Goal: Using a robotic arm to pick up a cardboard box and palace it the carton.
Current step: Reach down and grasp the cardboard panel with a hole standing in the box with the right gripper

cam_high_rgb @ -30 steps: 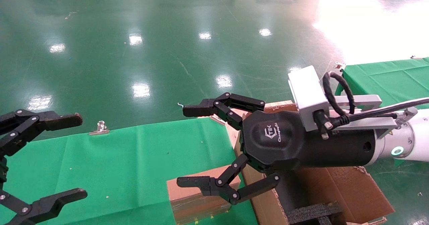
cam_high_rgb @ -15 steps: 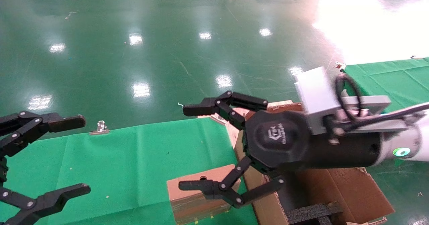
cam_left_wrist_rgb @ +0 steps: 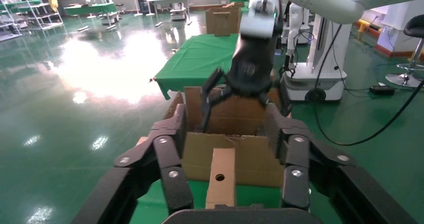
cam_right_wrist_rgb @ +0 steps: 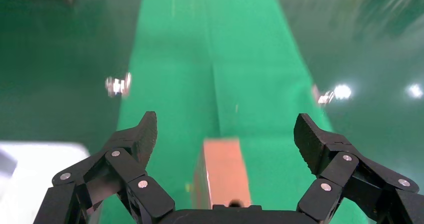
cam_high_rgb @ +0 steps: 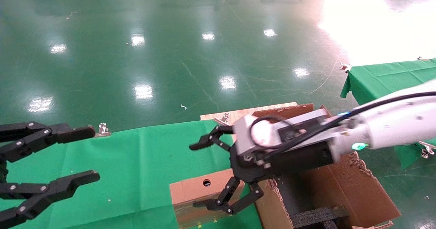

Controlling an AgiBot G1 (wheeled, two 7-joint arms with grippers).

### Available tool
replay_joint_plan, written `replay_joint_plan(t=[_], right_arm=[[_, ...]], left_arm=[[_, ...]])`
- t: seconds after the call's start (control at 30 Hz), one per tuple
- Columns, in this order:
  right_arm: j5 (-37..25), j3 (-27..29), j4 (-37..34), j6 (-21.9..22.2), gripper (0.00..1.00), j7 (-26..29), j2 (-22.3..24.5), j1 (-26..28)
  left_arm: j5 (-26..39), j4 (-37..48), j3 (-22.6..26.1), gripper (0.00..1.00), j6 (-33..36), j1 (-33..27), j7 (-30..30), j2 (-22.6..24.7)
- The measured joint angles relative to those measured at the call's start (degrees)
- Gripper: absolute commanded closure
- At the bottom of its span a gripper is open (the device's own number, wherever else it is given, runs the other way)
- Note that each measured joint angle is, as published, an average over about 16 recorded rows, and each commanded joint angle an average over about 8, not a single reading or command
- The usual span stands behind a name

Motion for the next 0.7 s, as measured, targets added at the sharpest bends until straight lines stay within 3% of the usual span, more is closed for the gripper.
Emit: replay_joint_plan(t=[0.7], right_arm=[[-22.8, -16.1, -6.3, -0.5, 0.00, -1.5, -12.9, 12.0]], left_arm=[[0.0, 0.0, 0.0, 1.00, 0.0, 0.0, 0.0, 0.0]])
